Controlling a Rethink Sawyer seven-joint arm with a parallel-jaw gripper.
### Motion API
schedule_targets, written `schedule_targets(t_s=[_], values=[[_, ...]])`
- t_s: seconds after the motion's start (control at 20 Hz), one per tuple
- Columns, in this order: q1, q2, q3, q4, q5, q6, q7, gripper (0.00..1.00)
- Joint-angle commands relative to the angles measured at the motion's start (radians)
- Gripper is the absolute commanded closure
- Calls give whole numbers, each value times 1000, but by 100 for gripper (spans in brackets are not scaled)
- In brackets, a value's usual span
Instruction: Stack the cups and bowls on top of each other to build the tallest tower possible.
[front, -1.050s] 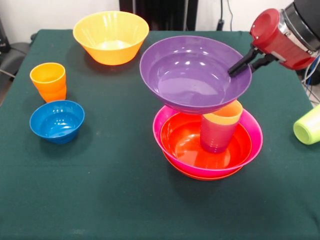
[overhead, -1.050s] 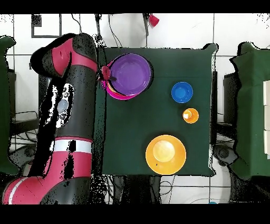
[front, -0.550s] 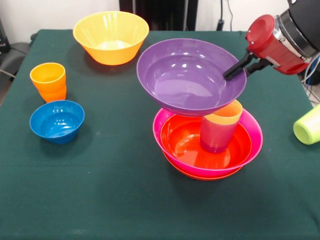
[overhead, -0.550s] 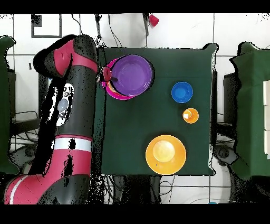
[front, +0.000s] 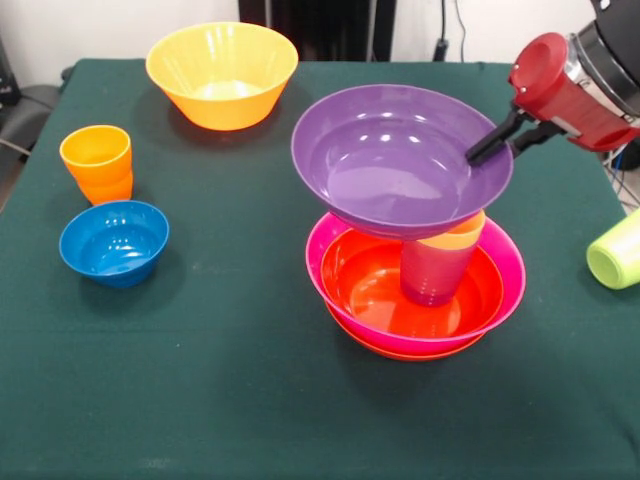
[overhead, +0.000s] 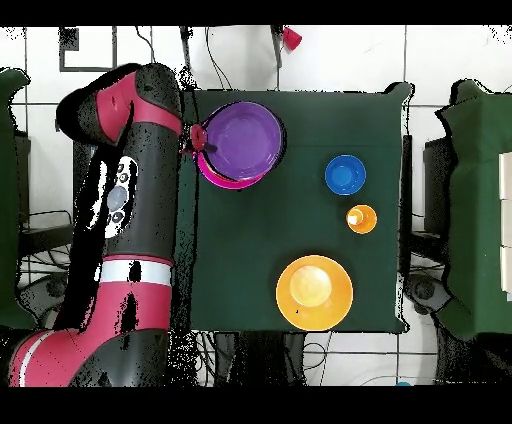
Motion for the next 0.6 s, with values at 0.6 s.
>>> schedule_targets(t_s=[0.6], values=[[-3,-36,59,36,53,-34,172,100]])
